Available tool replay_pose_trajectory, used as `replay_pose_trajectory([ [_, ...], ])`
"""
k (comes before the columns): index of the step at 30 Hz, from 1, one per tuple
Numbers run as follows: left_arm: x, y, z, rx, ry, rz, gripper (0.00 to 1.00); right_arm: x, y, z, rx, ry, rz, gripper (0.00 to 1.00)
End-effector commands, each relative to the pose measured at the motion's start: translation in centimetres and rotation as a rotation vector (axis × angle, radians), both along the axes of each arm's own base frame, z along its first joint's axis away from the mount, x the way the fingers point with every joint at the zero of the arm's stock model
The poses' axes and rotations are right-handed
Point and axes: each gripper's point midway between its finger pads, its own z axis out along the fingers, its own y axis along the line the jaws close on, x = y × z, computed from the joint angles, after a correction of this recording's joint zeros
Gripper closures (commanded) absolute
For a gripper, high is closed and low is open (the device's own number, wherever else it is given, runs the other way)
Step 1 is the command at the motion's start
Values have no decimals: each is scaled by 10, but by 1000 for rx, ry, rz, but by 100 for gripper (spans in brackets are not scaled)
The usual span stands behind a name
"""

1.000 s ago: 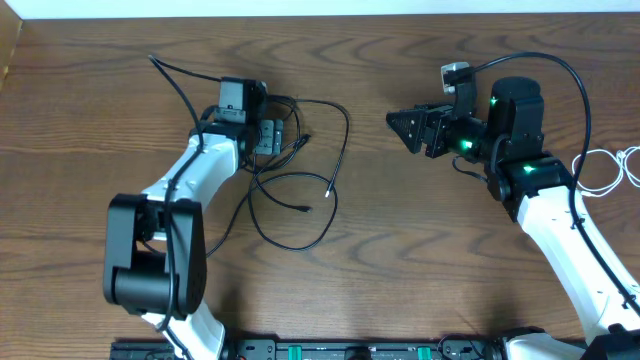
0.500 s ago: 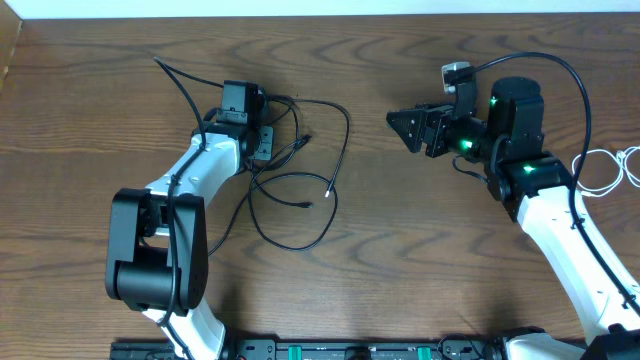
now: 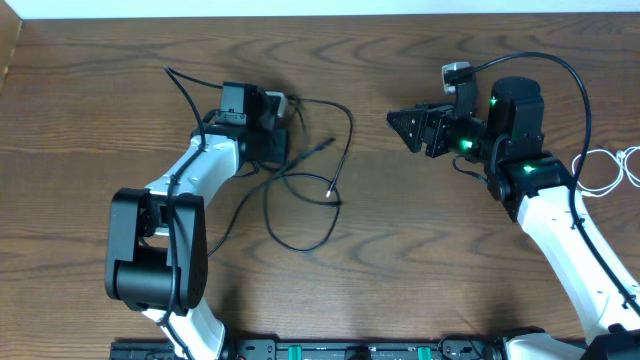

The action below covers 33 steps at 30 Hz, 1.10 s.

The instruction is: Untangle cables

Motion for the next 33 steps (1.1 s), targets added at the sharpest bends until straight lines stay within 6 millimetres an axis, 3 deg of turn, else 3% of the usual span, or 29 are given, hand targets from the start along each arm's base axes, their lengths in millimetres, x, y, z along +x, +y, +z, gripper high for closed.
replay_pose_trajectory([
  [1, -24, -55, 51, -482, 31, -210, 92, -1, 2, 1, 3, 6, 3, 30],
  [3, -22, -59, 78, -637, 19, -243, 93, -2, 2, 0, 2, 10, 3, 30],
  [6, -11, -49, 129, -866, 19, -264, 93, -2, 2, 0, 1, 13, 3, 30],
  [15, 10, -31, 195, -1052, 127, -154, 92, -2, 2, 0, 1, 13, 3, 31],
  [17, 10, -30, 234, -1131, 126, -131, 93, -2, 2, 0, 1, 13, 3, 31],
  [22, 8, -18, 287, -1251, -52, -130, 93, -2, 2, 0, 1, 13, 3, 31],
  [25, 10, -6, 288, -1230, -121, -136, 92, -2, 2, -1, 1, 17, 3, 32],
  [33, -2, 22, 264, -1009, -276, -289, 93, -4, 2, -4, -2, 33, 3, 31],
])
